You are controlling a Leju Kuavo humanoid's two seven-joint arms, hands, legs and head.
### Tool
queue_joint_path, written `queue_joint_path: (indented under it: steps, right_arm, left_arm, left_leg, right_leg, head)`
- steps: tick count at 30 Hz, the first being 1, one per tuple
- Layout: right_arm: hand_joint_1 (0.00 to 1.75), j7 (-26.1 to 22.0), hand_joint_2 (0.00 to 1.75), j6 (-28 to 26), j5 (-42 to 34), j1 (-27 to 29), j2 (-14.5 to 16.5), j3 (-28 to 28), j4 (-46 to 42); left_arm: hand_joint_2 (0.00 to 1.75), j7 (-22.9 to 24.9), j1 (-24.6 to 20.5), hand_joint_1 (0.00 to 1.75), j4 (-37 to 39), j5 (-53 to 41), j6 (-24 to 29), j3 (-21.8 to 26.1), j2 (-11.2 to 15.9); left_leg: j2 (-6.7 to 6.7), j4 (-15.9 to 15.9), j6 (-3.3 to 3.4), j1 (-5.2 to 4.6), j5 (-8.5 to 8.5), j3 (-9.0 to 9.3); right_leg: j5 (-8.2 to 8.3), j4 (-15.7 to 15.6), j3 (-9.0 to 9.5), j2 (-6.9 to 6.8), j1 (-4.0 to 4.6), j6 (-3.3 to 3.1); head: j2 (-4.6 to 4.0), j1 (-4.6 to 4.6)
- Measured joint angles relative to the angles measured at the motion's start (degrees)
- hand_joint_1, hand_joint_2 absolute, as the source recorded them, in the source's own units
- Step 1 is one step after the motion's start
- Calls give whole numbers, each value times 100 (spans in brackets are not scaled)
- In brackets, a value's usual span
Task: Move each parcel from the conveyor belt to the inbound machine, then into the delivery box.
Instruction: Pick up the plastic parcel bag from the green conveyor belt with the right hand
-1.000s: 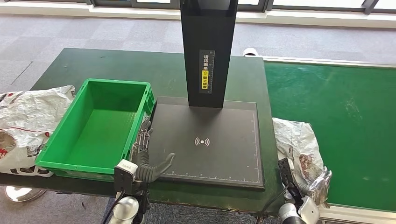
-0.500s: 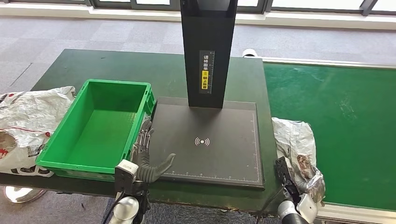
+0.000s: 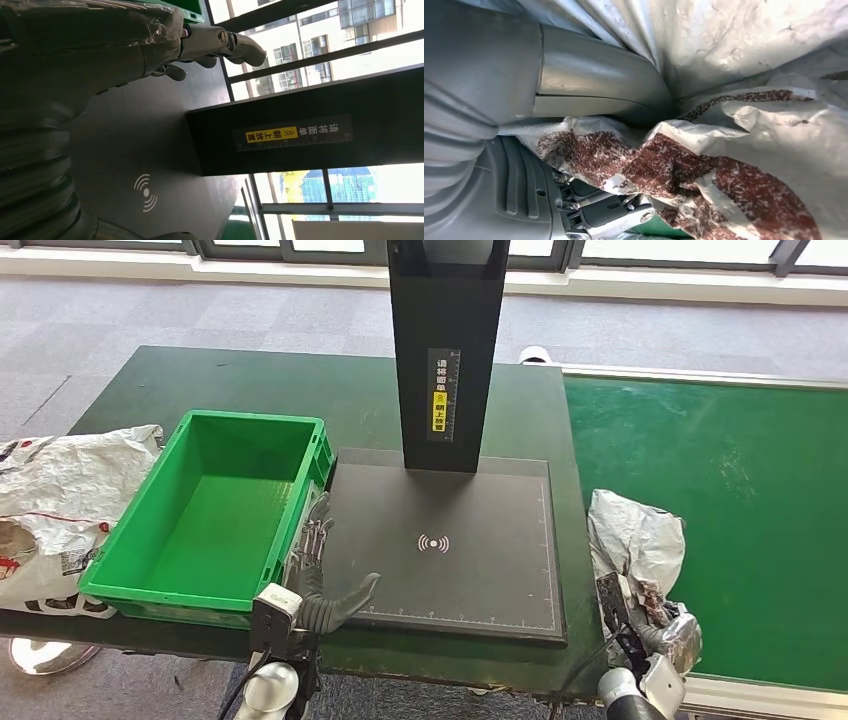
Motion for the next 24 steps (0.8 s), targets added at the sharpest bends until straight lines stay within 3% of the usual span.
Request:
queue_joint_path:
  steps: [5, 7, 12, 17, 21, 24]
  right_arm:
    - [175, -2815, 175, -271, -1464, 258, 218, 14, -700]
    - [175, -3352, 175, -284, -1765, 326, 341, 13, -1004]
    - [175, -3943, 175, -285, -2571, 649, 655, 59, -2025]
    - [175, -4007, 175, -287, -3530, 1337, 965, 654, -4087]
    - [175, -4029, 175, -287, -3783, 1661, 1047, 1055, -5547]
    - [175, -4019, 175, -286, -3825, 1756, 1051, 1310, -6165]
  left_arm:
    - [175, 0, 4, 0, 2, 25, 26, 21, 0]
    - [175, 0, 5, 0, 2, 40, 34, 26, 0]
    - [175, 0, 4, 0, 14, 104, 60, 29, 0]
    - [175, 0, -5, 0, 68, 172, 115, 28, 0]
    - [175, 0, -21, 0, 138, 210, 121, 10, 0]
    - [175, 0, -33, 0, 186, 215, 122, -9, 0]
  left_leg:
    - [3, -3, -1, 0, 0, -14]
    - [6, -4, -2, 0, 0, -15]
    - [-5, -10, -6, 0, 3, -20]
    - [-6, -12, -15, 0, -5, -24]
    - [-2, -12, -15, -1, -8, -23]
    - [5, -12, -15, 0, -8, -21]
  right_leg:
    - [1, 1, -19, 3, 0, -4]
    - [1, 1, -24, 5, 1, -7]
    - [-4, 2, -26, -3, 1, -11]
    - [-11, 2, -35, -1, 0, -15]
    - [-13, 2, -35, 1, 0, -13]
    - [-13, 2, -36, 7, -1, -14]
  head:
    - [0, -1]
    - [0, -2]
    - [0, -2]
    - [0, -2]
    - [0, -2]
    - [0, -2]
